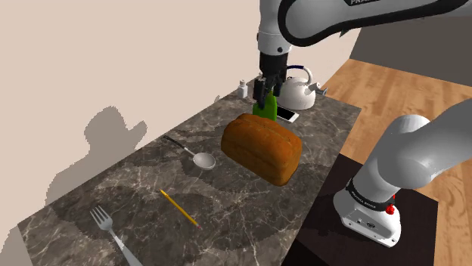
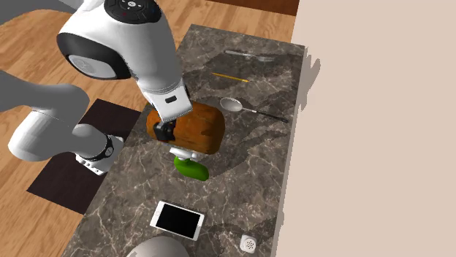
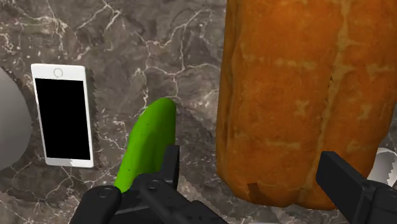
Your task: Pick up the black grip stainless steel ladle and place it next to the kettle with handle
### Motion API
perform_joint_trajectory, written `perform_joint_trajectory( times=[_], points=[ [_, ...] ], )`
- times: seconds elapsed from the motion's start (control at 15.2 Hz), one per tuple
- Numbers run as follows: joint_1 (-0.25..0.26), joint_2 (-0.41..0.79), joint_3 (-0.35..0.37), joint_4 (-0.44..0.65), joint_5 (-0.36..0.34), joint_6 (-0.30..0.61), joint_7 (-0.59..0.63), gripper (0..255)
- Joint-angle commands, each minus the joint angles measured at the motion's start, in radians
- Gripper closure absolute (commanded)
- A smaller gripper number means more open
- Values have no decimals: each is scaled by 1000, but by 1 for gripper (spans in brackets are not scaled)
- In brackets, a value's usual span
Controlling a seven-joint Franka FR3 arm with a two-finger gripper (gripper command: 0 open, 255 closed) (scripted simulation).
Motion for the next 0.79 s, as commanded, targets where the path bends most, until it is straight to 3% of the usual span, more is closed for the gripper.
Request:
perform_joint_trajectory(
  times=[0.0,0.73],
  points=[
    [7,61,23,16,14,48,27,0],
    [40,438,127,210,13,246,174,0]
  ],
)
